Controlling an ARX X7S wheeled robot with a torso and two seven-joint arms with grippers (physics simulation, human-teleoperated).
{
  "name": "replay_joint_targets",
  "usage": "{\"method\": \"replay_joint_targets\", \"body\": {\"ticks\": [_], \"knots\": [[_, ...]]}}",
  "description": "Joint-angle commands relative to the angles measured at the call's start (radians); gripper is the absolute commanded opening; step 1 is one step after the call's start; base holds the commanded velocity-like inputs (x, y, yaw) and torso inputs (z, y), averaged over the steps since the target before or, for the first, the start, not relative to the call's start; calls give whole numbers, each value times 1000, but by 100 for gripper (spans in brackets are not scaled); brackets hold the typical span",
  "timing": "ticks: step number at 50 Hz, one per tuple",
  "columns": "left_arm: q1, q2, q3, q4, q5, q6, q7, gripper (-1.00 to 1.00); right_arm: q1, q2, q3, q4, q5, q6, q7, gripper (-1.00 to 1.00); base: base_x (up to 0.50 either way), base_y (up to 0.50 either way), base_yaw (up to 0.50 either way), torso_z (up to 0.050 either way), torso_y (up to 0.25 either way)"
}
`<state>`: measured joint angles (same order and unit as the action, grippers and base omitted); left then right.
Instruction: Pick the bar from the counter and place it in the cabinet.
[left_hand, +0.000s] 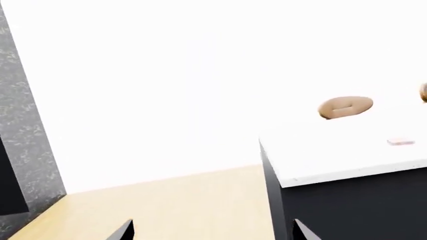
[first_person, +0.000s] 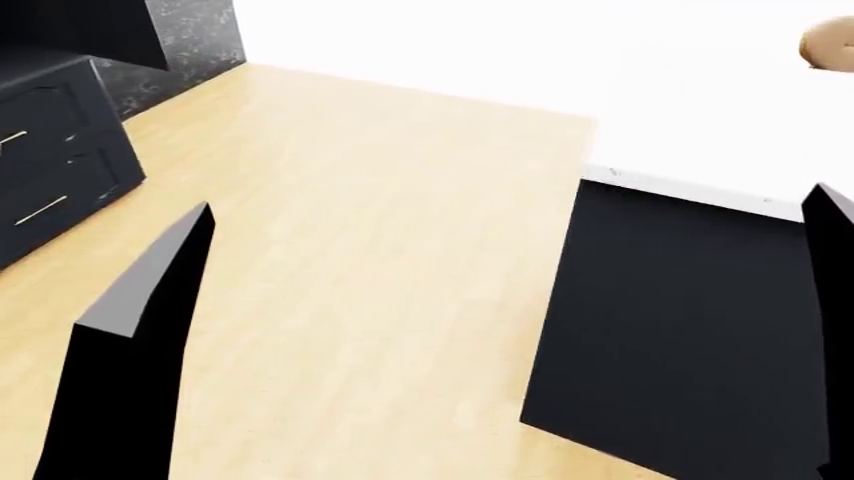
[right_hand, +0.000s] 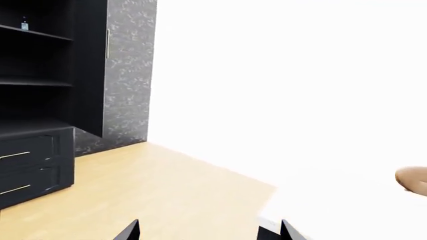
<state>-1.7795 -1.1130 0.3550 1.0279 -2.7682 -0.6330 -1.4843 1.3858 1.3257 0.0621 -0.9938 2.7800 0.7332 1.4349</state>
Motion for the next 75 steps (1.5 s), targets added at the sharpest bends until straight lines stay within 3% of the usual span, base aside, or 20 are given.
{"method": "replay_joint_targets", "body": {"ticks": [1,15,54,64,75], "knots": [[5,-3,-3,5,0,3,4,100,-79,3,80,1,5,21,1,100,-462,-190,0,0,0],[2,7,-5,5,-6,0,-7,100,-140,-8,146,-3,15,34,9,100,-462,-190,0,0,0],[-9,-15,20,-31,25,-33,29,100,-112,28,102,3,-4,25,-38,100,-462,-190,0,0,0],[-5,-32,15,-34,28,-36,42,100,68,41,-89,7,-15,-5,-54,100,-462,-190,0,0,0],[16,-42,7,-34,42,-35,64,100,193,-10,-208,14,-10,1,-10,100,-456,-202,0,0,0]]}}
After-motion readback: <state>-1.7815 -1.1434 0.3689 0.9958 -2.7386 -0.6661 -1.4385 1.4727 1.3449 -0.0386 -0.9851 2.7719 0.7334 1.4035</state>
